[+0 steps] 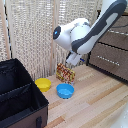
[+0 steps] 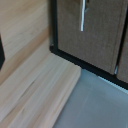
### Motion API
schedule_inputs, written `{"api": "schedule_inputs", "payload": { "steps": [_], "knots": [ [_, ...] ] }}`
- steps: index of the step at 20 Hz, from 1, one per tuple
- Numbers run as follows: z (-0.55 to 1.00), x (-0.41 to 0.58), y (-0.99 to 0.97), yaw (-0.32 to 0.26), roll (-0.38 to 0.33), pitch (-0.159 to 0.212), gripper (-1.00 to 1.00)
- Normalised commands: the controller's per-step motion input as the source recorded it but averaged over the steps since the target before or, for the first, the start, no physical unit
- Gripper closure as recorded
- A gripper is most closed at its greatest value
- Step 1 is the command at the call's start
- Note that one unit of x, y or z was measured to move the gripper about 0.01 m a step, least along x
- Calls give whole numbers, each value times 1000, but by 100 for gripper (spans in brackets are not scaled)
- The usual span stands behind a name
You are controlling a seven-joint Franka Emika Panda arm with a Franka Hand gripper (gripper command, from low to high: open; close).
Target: Move your gripper towards the bottom drawer handle. Grasp the handle gently with your gripper. Apply gentle outward force to slide the bottom drawer open.
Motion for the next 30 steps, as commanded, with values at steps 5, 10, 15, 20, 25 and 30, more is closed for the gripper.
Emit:
{"api": "schedule_inputs", "payload": {
  "steps": [5, 10, 15, 20, 25, 30],
  "knots": [
    [-6, -114, -655, 76, -223, 0, -100],
    [-160, -7, -537, 94, -204, 3, -100],
    [-245, 0, -546, 78, -231, 0, -100],
    [-310, 0, -538, 58, -233, 2, -100],
    [-275, 69, -550, 28, -88, 1, -100],
    [-189, 417, -413, 66, 1, 0, -100]
  ]
}}
